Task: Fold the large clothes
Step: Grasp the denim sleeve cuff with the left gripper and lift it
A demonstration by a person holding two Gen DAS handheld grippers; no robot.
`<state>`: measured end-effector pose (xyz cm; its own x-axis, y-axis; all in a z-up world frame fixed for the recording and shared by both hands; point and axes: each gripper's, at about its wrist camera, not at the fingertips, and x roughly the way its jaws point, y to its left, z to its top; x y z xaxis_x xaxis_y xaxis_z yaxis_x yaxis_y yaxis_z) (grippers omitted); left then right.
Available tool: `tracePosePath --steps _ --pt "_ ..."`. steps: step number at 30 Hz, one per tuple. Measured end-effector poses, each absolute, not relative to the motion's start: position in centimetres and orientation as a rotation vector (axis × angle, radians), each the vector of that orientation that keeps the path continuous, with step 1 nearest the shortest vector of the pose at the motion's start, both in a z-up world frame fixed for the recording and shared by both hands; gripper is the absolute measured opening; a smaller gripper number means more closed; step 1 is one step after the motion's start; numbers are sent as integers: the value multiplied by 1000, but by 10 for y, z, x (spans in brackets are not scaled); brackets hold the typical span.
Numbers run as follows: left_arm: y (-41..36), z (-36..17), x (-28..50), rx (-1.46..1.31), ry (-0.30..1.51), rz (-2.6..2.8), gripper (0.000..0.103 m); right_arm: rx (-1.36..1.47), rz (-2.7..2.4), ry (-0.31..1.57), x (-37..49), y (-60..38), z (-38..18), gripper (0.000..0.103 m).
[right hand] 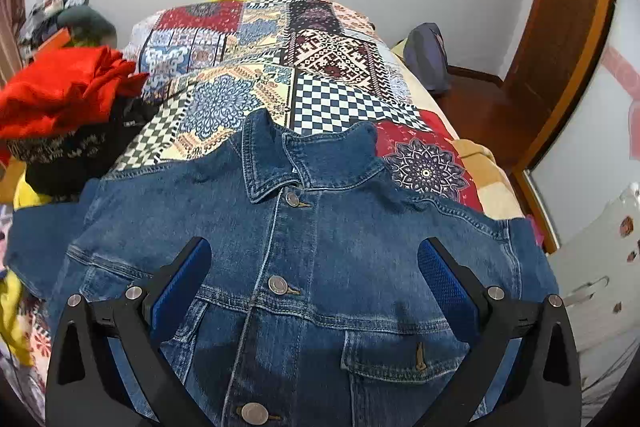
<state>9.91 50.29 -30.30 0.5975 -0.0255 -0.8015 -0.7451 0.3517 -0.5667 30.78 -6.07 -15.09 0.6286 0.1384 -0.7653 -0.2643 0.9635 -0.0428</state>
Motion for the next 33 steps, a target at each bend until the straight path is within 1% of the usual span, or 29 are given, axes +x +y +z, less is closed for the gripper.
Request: tracePosePath --steps 3,4,5,7,9,10,11,12,14,15,16,17,18,26,33 --pt "509 -306 107 -1054 796 610 91 -190 232 867 310 -55 -153 103" --pt "511 -310 110 -1027 806 647 89 -199 233 869 311 -53 -154 103" --pt "513 -314 113 -1011 824 667 83 -207 233 870 311 -52 -155 103" --pt "515 -320 119 -989 837 676 82 -217 229 869 310 -50 -155 103" --pt "511 -314 122 -938 827 686 74 -216 231 868 309 -51 -153 103" --pt "509 -311 122 -915 824 695 64 -213 232 867 308 -51 -152 103" --pt "508 -307 123 -886 825 715 52 -210 233 865 307 -51 -150 103" --pt "507 -303 124 -860 832 731 44 -207 235 864 307 -52 -149 103" --pt "504 -294 124 -823 840 744 19 -196 243 861 304 -53 -146 103" --pt "503 -289 123 -798 849 756 16 -191 247 858 303 -54 -145 103" --pt "501 -285 123 -772 853 764 10 -188 250 856 301 -55 -143 103" --pt "498 -279 123 -744 857 769 7 -184 253 853 299 -55 -142 103" --pt "493 -268 122 -707 847 766 5 -179 257 847 297 -57 -140 103" --pt "442 -171 132 -486 715 670 5 -143 281 806 286 -70 -126 103" --pt "368 -79 161 -366 560 484 4 -123 303 752 279 -85 -111 103"
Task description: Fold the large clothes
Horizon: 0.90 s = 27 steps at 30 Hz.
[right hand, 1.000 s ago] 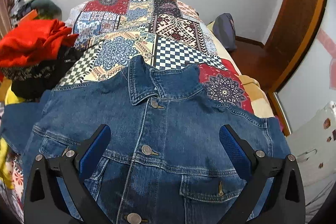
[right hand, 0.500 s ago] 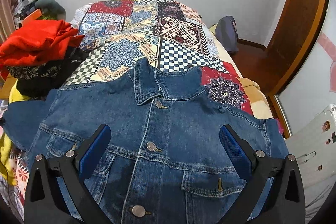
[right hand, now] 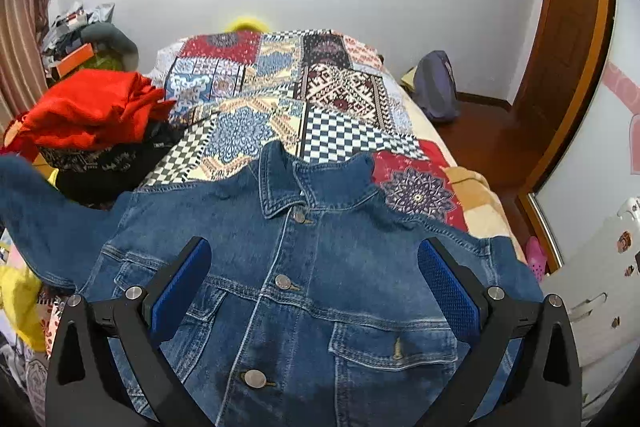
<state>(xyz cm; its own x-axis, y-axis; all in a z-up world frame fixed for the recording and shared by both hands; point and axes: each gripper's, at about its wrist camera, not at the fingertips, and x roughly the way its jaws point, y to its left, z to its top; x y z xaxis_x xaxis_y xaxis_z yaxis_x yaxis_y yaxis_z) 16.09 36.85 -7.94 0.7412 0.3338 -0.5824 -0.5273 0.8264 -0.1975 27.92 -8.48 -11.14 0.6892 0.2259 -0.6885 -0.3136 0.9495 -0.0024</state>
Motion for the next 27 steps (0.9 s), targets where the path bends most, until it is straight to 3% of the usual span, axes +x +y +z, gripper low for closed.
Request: tracePosePath --steps 6,15,21,27 --pt "288 -17 201 -244 491 320 4 -91 317 714 279 -106 -103 103" --pt "156 33 267 -159 452 20 4 -58 284 694 283 -139 -101 103" --pt "60 20 318 -88 535 -145 4 -39 237 712 286 -166 -109 103" --pt "-25 -46 354 -24 726 -264 4 -13 197 748 290 -195 -118 103"
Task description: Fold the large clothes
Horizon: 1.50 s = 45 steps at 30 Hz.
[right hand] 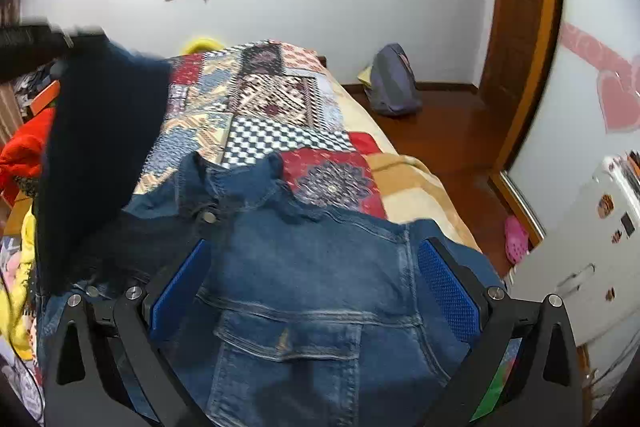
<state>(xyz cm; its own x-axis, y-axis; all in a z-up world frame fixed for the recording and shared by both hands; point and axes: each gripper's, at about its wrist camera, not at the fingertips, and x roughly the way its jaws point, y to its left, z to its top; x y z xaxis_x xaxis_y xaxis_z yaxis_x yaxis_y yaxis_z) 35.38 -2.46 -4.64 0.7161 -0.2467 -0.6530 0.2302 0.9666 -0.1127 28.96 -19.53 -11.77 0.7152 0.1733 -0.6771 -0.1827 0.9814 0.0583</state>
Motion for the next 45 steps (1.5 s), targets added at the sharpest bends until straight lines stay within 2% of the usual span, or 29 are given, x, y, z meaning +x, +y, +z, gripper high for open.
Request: tracePosePath --steps 7,12,15,18,20,26,32,38,41,43,44,45 --pt "-77 -137 354 46 972 -336 4 11 176 817 291 -217 -137 103" --pt "-97 -166 341 118 1048 -374 5 -9 168 874 292 -220 -156 103" --pt "-104 -167 328 168 1045 -397 14 -12 174 891 292 -221 -160 103" --pt "-98 -149 318 200 991 -387 30 -18 192 888 290 -216 -155 103" --pt "-87 -132 311 201 940 -370 46 -15 215 876 290 -210 -149 103" --pt "-25 -82 298 153 835 -280 65 -34 311 828 294 -181 -126 103" --pt "62 -69 283 138 819 -94 71 -102 417 820 304 -136 -122 103" --pt "147 -93 266 104 891 75 71 -213 443 901 332 -95 -152 101" --pt "183 -112 255 87 934 147 71 -266 427 971 350 -79 -173 88" --pt "201 -126 249 58 959 176 71 -292 424 1026 361 -72 -188 71" --pt "210 -134 247 34 973 182 71 -297 423 1042 364 -69 -191 66" --pt "216 -141 244 14 985 184 71 -304 416 1060 367 -67 -196 53"
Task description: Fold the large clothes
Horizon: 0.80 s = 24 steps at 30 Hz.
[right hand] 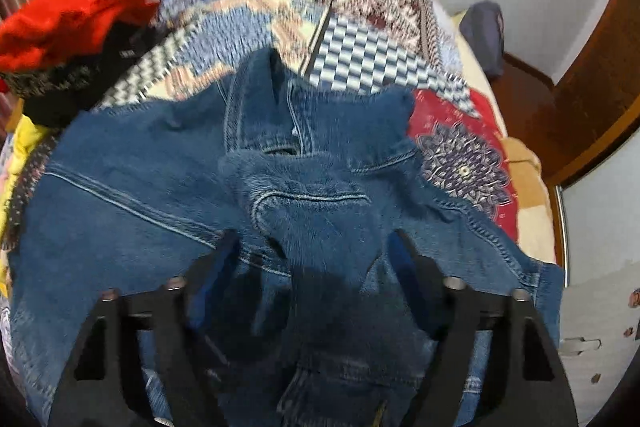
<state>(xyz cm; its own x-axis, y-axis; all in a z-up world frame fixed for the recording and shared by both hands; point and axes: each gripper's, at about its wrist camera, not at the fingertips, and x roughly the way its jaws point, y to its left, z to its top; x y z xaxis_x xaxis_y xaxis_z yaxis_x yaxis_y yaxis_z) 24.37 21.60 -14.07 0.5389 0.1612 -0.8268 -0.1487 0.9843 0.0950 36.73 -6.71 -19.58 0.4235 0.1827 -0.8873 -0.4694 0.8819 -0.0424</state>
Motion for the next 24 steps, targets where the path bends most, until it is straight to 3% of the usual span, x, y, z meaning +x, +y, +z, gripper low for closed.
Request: tracePosePath --steps 7,18,24 --pt "218 -178 245 -65 1047 156 71 -232 408 1001 371 -79 -176 14" --pt "149 -183 270 -35 1054 -9 71 -56 382 764 361 -144 -108 9" --pt "101 -199 282 -3 1093 -108 71 -31 337 802 353 -172 -130 9"
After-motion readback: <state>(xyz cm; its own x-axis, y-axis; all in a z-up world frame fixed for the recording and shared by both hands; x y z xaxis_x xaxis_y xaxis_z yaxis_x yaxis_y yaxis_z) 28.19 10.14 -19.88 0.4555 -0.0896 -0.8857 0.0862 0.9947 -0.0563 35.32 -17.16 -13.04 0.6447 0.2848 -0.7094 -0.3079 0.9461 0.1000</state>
